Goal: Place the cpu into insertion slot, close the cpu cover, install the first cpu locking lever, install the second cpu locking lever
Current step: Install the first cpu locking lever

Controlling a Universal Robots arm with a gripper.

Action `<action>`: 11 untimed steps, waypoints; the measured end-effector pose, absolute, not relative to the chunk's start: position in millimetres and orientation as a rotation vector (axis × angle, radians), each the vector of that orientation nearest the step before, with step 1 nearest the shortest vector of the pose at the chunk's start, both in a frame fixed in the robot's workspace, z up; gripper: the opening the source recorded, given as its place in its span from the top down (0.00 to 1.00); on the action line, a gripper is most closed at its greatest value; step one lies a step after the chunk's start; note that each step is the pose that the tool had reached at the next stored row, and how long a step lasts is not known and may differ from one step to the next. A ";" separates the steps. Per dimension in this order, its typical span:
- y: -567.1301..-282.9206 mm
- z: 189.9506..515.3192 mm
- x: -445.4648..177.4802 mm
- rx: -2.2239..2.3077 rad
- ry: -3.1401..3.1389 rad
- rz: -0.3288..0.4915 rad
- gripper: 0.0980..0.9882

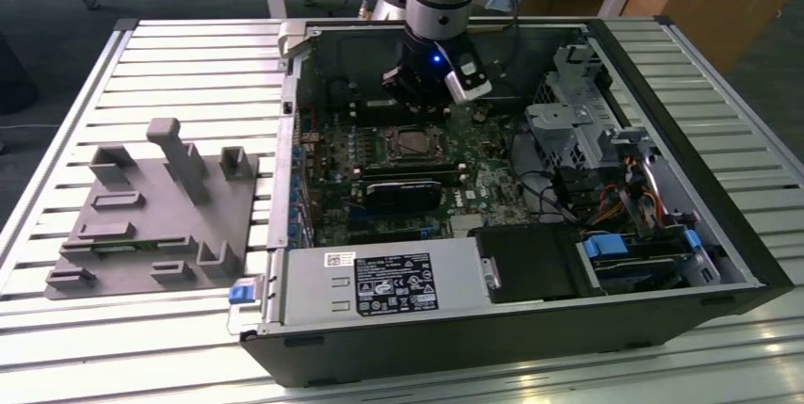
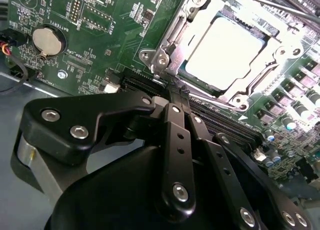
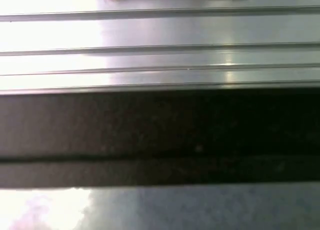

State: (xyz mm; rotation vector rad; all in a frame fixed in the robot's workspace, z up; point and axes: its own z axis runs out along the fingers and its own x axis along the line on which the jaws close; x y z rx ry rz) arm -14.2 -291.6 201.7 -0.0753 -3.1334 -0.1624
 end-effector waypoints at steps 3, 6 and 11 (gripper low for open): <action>-291.7 199.7 -14.2 -0.075 -3.134 -0.152 0.99; -291.8 197.3 -14.3 -0.075 -3.134 -0.139 0.99; -291.2 194.4 -13.7 -0.075 -3.135 -0.127 0.99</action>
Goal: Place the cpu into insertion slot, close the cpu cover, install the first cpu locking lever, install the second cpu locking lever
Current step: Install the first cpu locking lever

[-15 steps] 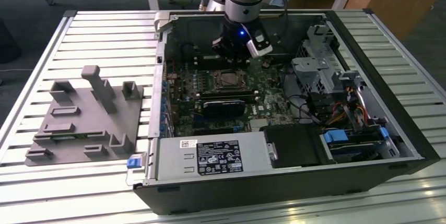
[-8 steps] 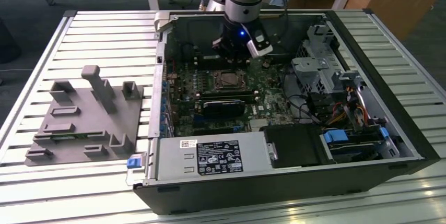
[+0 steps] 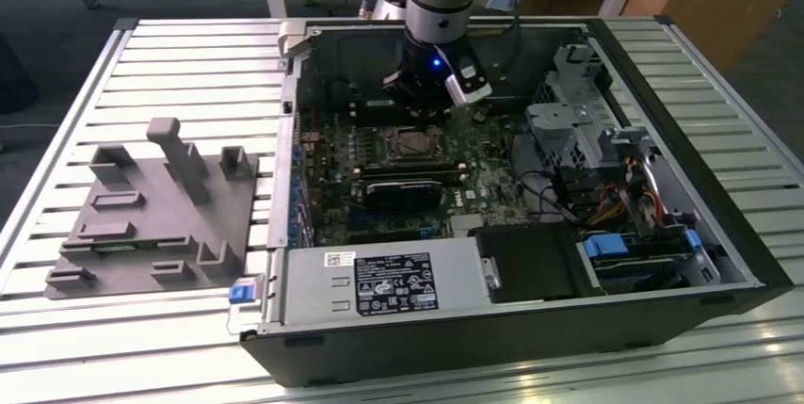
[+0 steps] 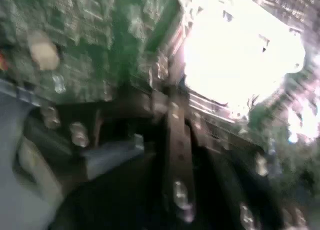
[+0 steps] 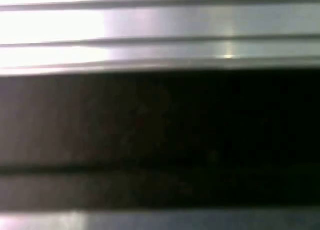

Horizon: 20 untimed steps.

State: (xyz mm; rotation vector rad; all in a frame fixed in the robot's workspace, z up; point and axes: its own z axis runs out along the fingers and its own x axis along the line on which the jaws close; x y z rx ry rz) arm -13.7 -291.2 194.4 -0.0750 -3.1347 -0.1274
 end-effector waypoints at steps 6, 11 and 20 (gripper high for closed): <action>-290.9 195.0 -13.6 -0.074 -3.135 -0.129 0.99; -290.7 204.2 -13.5 -0.073 -3.135 -0.130 0.99; -291.9 212.6 -12.9 -0.073 -3.135 -0.129 0.99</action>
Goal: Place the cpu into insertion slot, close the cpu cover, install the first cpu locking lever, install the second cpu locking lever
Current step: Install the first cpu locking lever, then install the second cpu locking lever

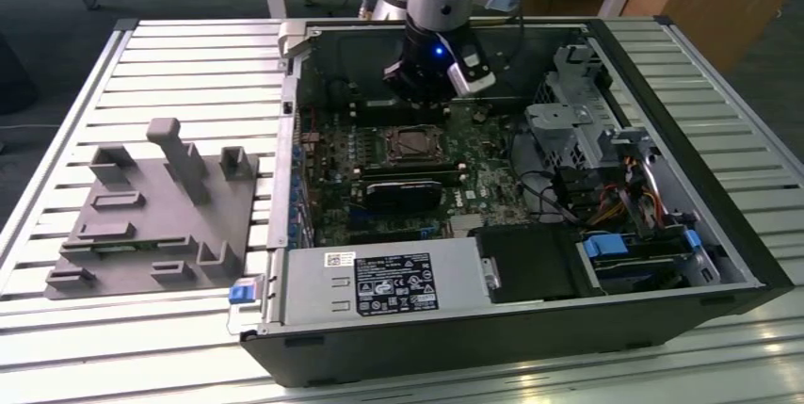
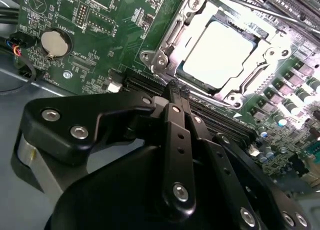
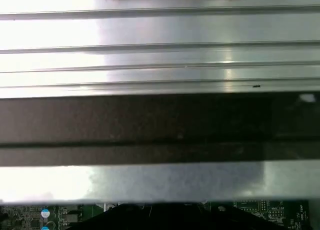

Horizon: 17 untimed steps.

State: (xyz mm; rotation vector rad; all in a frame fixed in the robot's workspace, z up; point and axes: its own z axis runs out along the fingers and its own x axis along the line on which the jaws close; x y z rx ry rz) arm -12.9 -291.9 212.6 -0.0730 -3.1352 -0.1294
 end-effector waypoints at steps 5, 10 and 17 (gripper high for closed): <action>-293.4 212.5 -12.8 -0.073 -3.135 -0.130 0.99; -294.2 212.5 -12.8 -0.073 -3.135 -0.129 0.99; -296.9 212.5 -12.7 -0.073 -3.135 -0.129 0.99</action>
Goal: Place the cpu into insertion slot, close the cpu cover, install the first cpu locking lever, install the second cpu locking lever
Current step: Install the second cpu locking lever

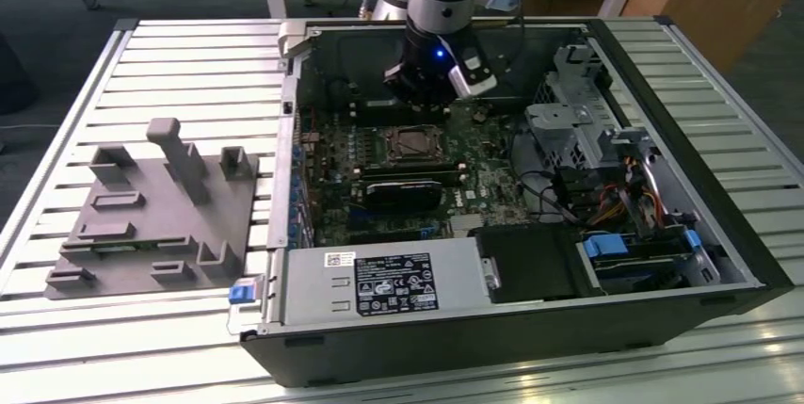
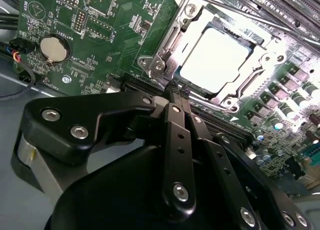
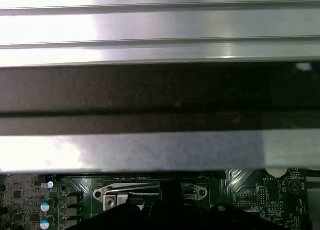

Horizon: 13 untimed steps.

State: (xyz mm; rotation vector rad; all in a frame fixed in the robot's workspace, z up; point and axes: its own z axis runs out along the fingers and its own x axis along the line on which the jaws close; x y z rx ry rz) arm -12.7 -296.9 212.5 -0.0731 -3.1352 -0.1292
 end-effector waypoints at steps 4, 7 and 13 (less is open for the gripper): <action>-298.2 212.5 -12.7 -0.073 -3.135 -0.129 0.99; -299.0 212.5 -12.7 -0.073 -3.135 -0.129 0.99; -301.6 212.5 -12.7 -0.073 -3.135 -0.129 0.99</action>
